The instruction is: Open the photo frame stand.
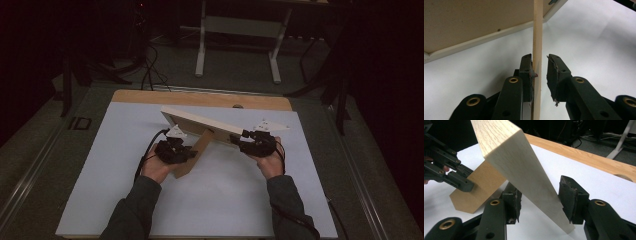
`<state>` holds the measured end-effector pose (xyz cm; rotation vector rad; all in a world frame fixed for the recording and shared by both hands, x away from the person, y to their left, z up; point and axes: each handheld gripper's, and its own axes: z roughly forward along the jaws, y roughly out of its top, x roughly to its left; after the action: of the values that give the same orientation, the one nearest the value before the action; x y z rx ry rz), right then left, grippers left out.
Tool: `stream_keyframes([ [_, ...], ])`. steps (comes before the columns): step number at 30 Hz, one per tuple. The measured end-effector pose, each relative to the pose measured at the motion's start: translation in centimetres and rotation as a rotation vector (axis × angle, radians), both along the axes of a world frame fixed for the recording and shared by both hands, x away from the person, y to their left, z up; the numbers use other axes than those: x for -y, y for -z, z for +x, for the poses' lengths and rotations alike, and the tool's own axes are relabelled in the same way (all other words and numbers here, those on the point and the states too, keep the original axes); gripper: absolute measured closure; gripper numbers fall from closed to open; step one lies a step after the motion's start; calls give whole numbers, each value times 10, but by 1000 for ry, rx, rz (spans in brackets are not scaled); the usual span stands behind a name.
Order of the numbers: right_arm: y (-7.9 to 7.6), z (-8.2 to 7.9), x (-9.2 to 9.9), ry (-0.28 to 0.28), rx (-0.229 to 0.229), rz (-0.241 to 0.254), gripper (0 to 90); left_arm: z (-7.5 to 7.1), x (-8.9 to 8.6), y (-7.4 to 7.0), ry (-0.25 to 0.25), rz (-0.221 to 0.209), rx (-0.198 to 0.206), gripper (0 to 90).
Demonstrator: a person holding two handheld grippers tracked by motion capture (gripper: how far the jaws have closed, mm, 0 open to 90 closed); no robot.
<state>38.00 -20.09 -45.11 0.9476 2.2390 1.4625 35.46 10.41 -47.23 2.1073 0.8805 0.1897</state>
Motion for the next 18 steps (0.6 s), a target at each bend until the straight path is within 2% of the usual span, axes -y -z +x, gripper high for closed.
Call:
stream_keyframes([
  [8,1,-1,0,-1,8,-8,525,0,0,1,4,-8,3,729],
  [18,4,-2,2,7,8,-26,521,-1,-5,-2,-2,-52,17,691],
])
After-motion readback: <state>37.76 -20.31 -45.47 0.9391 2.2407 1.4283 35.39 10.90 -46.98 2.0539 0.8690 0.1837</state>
